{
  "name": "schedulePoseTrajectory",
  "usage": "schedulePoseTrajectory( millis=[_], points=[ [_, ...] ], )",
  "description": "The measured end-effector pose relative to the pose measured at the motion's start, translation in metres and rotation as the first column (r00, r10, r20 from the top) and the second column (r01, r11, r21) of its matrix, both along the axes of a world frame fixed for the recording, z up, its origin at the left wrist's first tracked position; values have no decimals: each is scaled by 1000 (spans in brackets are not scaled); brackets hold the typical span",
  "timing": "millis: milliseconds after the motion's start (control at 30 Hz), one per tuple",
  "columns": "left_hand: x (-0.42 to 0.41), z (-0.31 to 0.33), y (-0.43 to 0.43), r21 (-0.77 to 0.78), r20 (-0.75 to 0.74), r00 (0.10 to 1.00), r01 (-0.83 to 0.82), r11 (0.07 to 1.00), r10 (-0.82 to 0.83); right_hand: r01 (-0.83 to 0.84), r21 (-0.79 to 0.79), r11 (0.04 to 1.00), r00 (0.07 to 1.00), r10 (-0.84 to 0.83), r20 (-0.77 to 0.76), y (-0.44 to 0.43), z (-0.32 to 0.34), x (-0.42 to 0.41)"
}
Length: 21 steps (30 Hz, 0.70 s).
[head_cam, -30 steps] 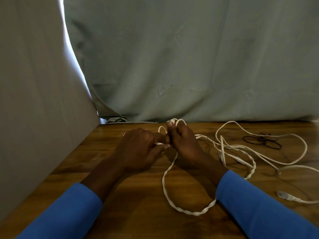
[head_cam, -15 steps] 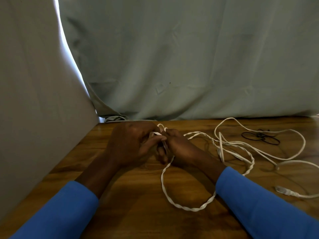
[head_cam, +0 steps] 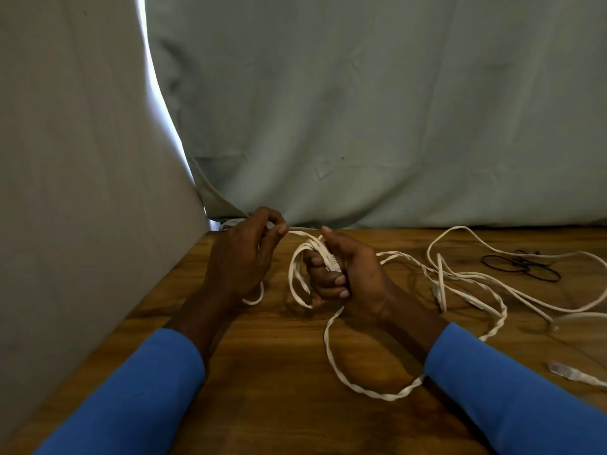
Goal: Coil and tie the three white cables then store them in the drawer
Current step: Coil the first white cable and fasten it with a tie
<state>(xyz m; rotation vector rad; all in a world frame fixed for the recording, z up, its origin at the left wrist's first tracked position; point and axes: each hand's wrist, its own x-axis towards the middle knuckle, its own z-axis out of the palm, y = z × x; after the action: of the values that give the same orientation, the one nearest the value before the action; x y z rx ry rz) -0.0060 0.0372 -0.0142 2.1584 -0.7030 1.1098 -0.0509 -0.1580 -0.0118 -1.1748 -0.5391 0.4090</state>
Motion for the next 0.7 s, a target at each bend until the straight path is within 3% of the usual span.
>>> schedulePoseTrajectory(
  millis=[200,400,533,700],
  points=[
    [13,-16,-2,170,-154,984,-63,983,90,101,274,956,995,-92,-45,-5,11,-2],
    [-3,-11,-25,350,-152,986,-14,937,72,234,550,802,971,-165,-173,-15,19,10],
    [-13,-12,-46,439,-152,988,38,898,33,339,595,729,941,-270,-206,-24,21,20],
    [-18,-11,-49,447,-145,989,70,892,-5,460,516,722,881,-444,-164,-29,18,21]
  ],
)
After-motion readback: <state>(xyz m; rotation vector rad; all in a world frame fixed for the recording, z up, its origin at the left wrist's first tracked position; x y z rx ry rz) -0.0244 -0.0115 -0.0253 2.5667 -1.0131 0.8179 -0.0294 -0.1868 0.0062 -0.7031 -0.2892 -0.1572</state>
